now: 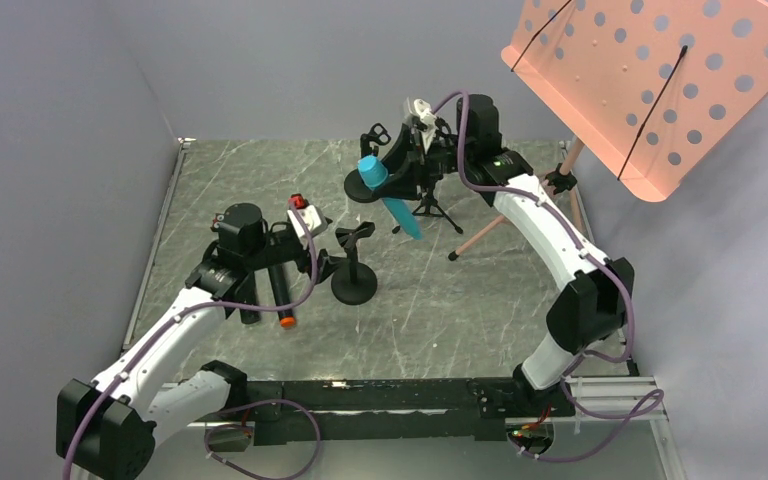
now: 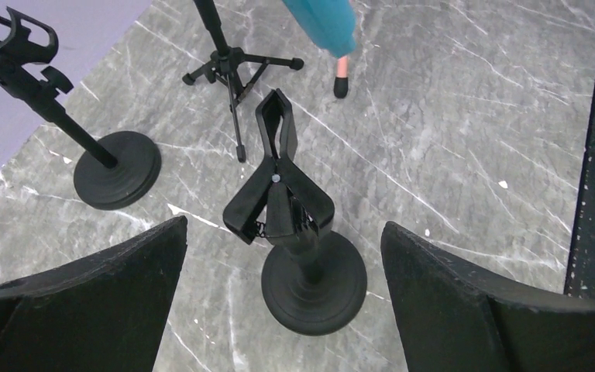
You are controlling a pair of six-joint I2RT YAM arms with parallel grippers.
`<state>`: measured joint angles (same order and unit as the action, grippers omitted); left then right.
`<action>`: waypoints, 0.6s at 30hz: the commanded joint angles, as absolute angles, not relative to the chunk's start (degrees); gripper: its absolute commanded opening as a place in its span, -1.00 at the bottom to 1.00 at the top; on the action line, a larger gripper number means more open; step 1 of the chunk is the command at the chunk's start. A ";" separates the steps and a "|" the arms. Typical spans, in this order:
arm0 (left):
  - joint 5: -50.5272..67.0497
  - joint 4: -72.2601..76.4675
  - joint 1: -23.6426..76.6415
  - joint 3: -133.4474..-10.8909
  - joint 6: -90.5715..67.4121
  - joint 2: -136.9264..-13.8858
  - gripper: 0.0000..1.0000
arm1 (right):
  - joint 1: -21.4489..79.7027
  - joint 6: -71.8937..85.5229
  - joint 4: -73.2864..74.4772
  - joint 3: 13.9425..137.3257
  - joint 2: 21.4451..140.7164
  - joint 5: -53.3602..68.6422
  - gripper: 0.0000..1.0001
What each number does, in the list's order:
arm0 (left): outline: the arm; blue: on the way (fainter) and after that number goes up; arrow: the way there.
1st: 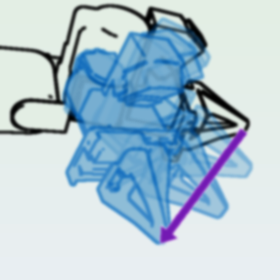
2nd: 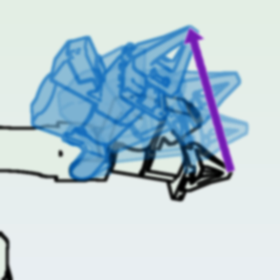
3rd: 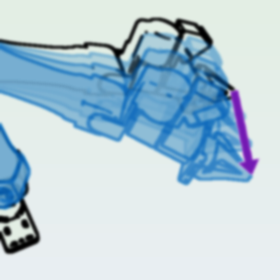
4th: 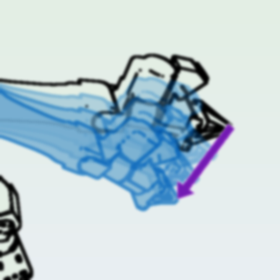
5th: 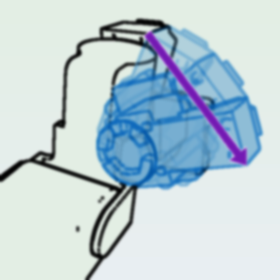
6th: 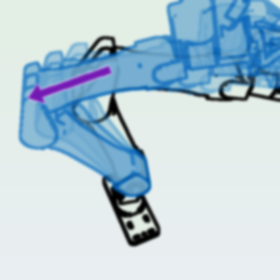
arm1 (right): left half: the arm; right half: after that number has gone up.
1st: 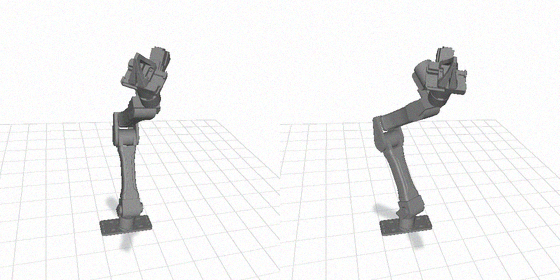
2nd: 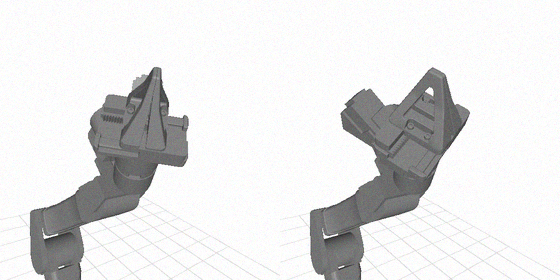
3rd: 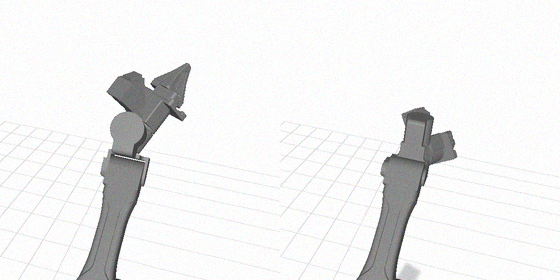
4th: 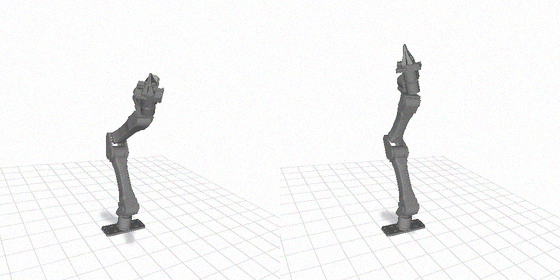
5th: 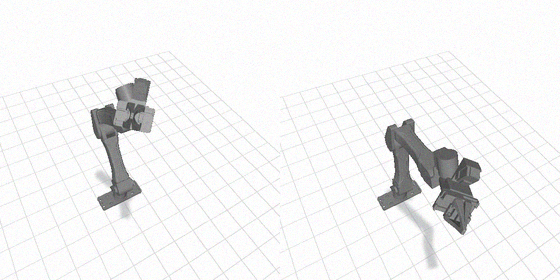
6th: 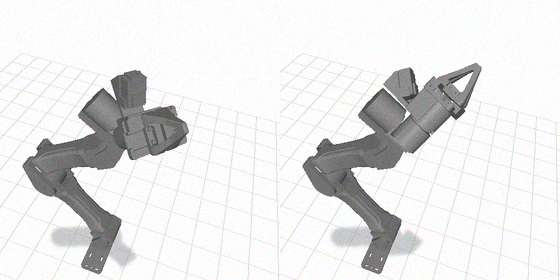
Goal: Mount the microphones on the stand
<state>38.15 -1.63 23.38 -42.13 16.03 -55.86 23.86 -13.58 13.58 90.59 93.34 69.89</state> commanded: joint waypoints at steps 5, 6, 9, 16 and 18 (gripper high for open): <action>39.02 9.59 23.20 -40.96 16.53 -58.47 0.99 | 25.32 -11.10 9.28 97.94 97.72 72.60 -0.78; 38.70 10.03 23.20 -40.84 16.46 -58.85 0.98 | 25.58 -11.00 9.30 98.23 98.02 72.55 -0.78; 38.91 10.90 23.20 -41.09 15.99 -60.27 0.95 | 26.21 -11.80 10.17 98.79 98.65 72.13 -0.78; 40.18 10.99 23.20 -41.86 15.23 -61.86 0.92 | 26.45 -12.16 10.37 98.88 99.32 71.74 -0.78; 39.24 10.55 23.20 -41.98 14.46 -61.22 0.94 | 26.46 -13.46 11.74 99.15 99.08 71.53 -0.78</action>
